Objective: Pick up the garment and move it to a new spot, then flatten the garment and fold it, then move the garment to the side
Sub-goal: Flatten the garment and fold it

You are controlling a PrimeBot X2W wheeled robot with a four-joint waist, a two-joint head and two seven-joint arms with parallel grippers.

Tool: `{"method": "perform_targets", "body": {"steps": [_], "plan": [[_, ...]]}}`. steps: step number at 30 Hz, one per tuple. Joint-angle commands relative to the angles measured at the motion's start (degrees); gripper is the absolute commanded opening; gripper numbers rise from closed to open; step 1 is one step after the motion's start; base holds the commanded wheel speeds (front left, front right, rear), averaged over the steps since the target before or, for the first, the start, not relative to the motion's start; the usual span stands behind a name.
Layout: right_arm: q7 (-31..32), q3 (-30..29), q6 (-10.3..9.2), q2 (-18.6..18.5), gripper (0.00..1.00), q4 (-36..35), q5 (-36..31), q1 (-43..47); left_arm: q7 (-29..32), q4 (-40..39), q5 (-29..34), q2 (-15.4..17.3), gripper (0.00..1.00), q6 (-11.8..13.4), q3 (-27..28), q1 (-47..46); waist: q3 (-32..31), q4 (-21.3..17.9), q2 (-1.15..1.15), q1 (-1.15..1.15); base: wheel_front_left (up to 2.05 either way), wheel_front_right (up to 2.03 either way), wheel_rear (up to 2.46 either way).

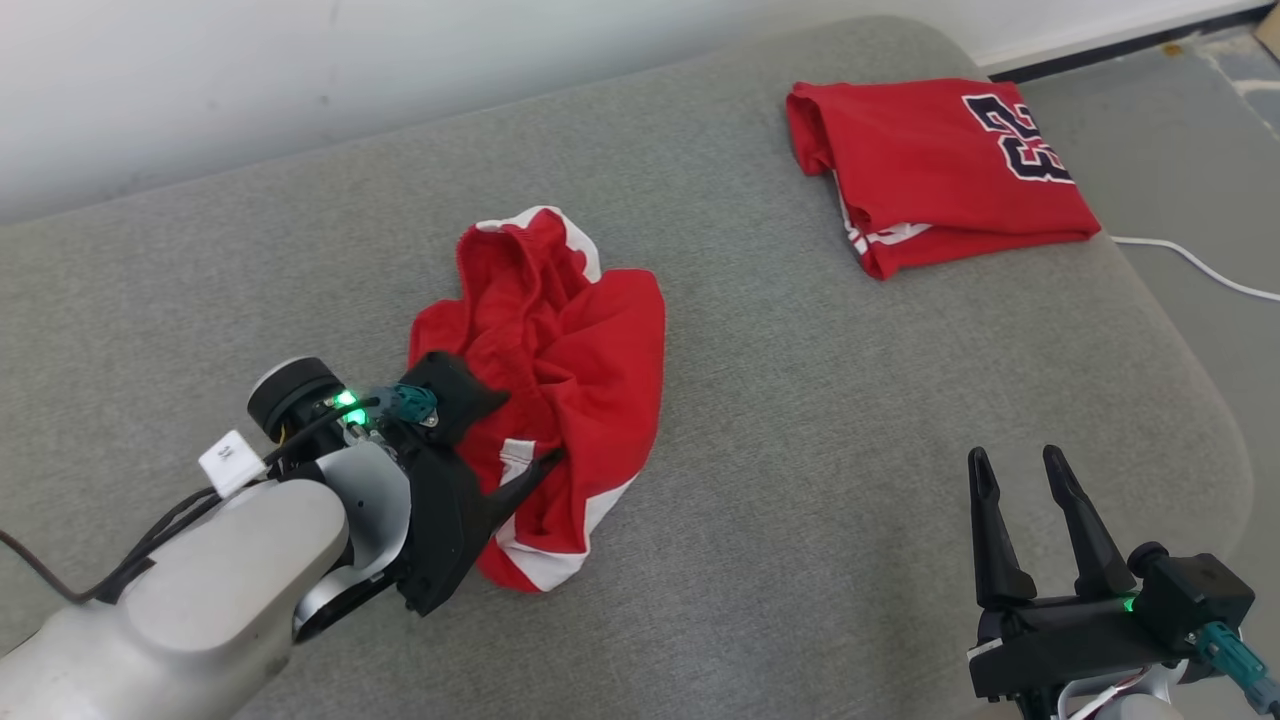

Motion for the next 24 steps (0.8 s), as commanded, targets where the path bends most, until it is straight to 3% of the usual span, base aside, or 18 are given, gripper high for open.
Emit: {"method": "perform_targets", "body": {"steps": [1,6,7,9,14,24], "plan": [[0.0,-0.1,-0.18,0.2,1.0,0.0,0.1,-0.2,0.4,0.1,-0.5,0.4,1.0,0.2,-0.4,-0.5,0.4,-0.6,-0.01,-0.01,0.0,0.0,0.0],[0.0,-0.6,-0.18,0.1,1.0,0.0,0.3,0.2,5.4,-0.5,-1.9,1.5,1.0,0.2,-1.6,0.5,0.2,-1.2,-0.01,-0.01,0.0,0.0,0.0],[0.0,-0.7,-0.18,0.1,1.0,0.0,0.2,0.4,6.6,-1.0,-1.5,1.8,0.9,0.2,-1.6,1.1,0.1,-1.3,-0.01,-0.01,0.0,0.0,0.0],[0.0,-1.1,-0.18,0.1,1.0,0.0,0.1,0.7,8.9,-1.9,-0.8,2.3,0.0,0.2,-1.6,2.4,-0.1,-1.1,-0.01,-0.01,0.0,0.0,0.0],[0.0,-1.5,-0.18,0.0,1.0,-0.2,-0.4,1.1,8.7,-3.5,-1.7,2.8,0.0,0.2,-1.6,3.0,-0.9,0.4,-0.01,-0.01,0.0,0.0,0.0],[0.0,-2.4,-0.18,-1.0,1.0,-0.8,-0.9,2.7,-5.2,0.3,-7.3,1.9,0.0,0.2,2.5,2.8,-3.2,7.1,-0.01,-0.01,0.0,0.0,0.0]]}}
